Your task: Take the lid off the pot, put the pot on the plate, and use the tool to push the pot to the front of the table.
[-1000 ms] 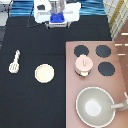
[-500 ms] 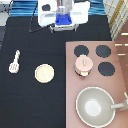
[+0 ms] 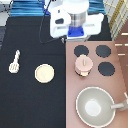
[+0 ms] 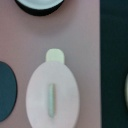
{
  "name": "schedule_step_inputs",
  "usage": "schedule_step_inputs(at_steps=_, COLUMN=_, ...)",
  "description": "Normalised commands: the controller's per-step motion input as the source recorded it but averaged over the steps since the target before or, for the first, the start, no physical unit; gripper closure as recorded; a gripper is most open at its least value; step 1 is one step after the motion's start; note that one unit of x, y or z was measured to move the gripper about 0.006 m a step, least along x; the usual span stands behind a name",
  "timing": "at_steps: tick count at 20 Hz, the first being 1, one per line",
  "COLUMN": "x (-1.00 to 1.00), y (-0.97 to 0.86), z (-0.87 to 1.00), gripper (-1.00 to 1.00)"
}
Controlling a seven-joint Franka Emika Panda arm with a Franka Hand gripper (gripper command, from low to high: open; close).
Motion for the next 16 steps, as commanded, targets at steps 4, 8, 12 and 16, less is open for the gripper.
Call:
schedule_step_inputs(at_steps=4, x=0.41, y=0.48, z=-0.81, gripper=-1.00)
schedule_step_inputs(at_steps=8, x=0.46, y=0.36, z=-0.46, gripper=-1.00)
schedule_step_inputs(at_steps=12, x=0.23, y=0.26, z=-0.38, gripper=-1.00)
schedule_step_inputs(at_steps=16, x=0.14, y=0.28, z=-0.47, gripper=-1.00)
